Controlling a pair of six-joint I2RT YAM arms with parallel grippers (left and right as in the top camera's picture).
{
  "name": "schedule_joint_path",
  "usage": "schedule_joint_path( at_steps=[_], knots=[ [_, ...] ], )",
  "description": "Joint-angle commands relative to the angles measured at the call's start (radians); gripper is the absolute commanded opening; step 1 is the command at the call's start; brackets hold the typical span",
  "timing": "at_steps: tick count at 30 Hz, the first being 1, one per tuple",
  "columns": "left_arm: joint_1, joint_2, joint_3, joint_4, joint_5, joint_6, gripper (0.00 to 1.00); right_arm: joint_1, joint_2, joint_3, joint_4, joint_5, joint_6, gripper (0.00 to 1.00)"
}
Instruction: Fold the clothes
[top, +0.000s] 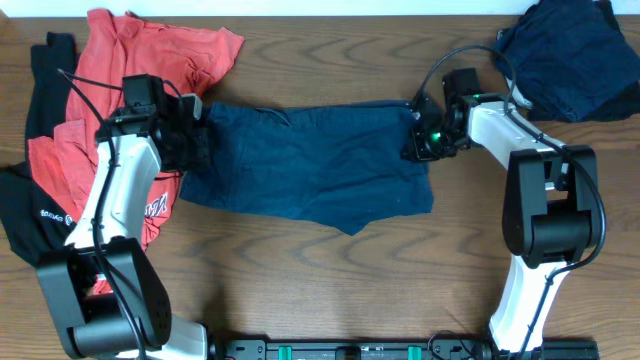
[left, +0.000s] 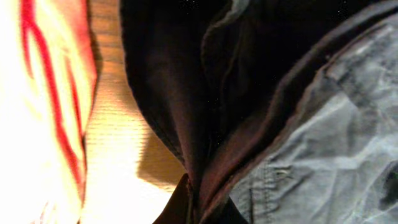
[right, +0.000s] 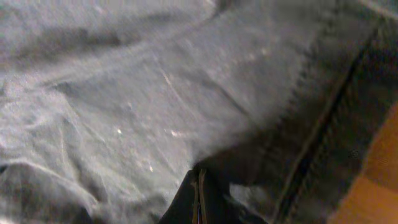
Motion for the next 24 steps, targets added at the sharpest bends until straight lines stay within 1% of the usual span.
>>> schedule_joint_path(
  at_steps=[1,5,8,10,13,20,22,24],
  knots=[
    [-0.052,-0.008,0.014,-0.001,0.003,-0.008,0.06,0.018,0.018,-0.007,0.014,0.092,0.043,0.01],
    [-0.138,-0.008,0.014,0.019,0.005,-0.01,0.06,0.02,0.035,-0.007,0.015,0.096,0.052,0.01],
    [-0.205,-0.008,0.014,0.042,0.061,-0.011,0.06,0.021,0.052,-0.007,0.015,0.096,0.052,0.01],
    [-0.25,-0.008,0.014,0.064,0.064,-0.018,0.06,0.023,0.067,-0.007,0.016,0.096,0.052,0.01],
    [-0.302,-0.008,0.014,0.119,0.079,-0.071,0.06,0.023,0.093,-0.007,0.019,0.096,0.053,0.01],
    [-0.406,-0.008,0.014,0.317,0.275,-0.222,0.06,0.023,0.149,-0.007,0.028,0.092,0.055,0.01],
    [-0.447,-0.008,0.014,0.376,0.314,-0.259,0.06,0.023,0.163,-0.007,0.032,0.085,0.055,0.01],
    [-0.492,-0.008,0.014,0.424,0.319,-0.286,0.06,0.023,0.171,-0.007,0.034,0.072,0.055,0.01]
  ],
)
